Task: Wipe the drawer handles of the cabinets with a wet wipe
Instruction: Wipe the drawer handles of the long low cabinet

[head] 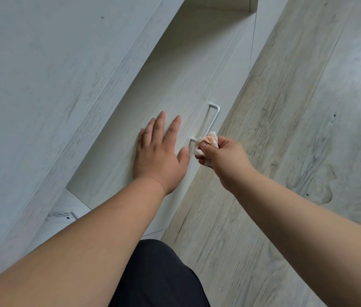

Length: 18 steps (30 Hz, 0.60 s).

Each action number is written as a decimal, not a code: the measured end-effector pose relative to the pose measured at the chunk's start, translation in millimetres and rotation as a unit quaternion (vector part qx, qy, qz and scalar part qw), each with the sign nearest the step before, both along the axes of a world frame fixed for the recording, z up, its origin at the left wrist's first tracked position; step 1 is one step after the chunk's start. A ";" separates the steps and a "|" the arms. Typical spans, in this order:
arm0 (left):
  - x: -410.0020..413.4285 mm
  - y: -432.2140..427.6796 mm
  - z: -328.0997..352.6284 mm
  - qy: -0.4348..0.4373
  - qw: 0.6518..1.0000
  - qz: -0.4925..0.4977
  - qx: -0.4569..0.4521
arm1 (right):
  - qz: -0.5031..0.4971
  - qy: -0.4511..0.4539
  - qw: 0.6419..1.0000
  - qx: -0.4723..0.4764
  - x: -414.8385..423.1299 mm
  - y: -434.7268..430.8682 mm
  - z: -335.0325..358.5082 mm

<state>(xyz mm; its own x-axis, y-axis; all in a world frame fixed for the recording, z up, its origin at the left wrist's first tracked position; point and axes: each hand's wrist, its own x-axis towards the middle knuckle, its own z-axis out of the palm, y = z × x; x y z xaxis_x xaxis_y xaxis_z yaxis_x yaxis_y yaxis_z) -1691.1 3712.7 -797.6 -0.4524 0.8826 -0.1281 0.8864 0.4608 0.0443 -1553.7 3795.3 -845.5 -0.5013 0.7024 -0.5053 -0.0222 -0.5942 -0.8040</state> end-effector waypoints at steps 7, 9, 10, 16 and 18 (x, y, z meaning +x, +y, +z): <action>3.7 36.8 8.5 -0.064 0.998 0.010 0.000 | 0.010 0.029 0.999 -0.020 -1.7 -0.3 -8.0; 1.8 44.3 4.7 -0.033 0.999 -0.006 0.009 | 0.014 0.020 1.000 -0.003 -1.8 -2.1 -9.2; 0.2 45.5 1.9 -0.020 1.000 -0.011 0.013 | 0.012 0.012 1.000 0.006 -2.2 -0.8 -9.5; -2.6 42.8 -0.3 -0.031 0.999 -0.015 0.018 | -0.040 0.006 0.999 -0.004 4.6 37.9 -8.4; -3.4 43.1 -1.6 -0.027 0.999 -0.017 0.019 | 0.008 -0.004 1.000 0.015 7.3 32.0 -7.2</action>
<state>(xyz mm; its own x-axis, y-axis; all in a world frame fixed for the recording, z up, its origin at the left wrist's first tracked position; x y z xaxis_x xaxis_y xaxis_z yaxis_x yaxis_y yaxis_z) -1694.5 3755.7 -799.2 -0.4158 0.9018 -0.1179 0.8972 0.4280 0.1086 -1546.3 3827.4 -852.8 -0.5081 0.7093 -0.4886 -0.0072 -0.5708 -0.8211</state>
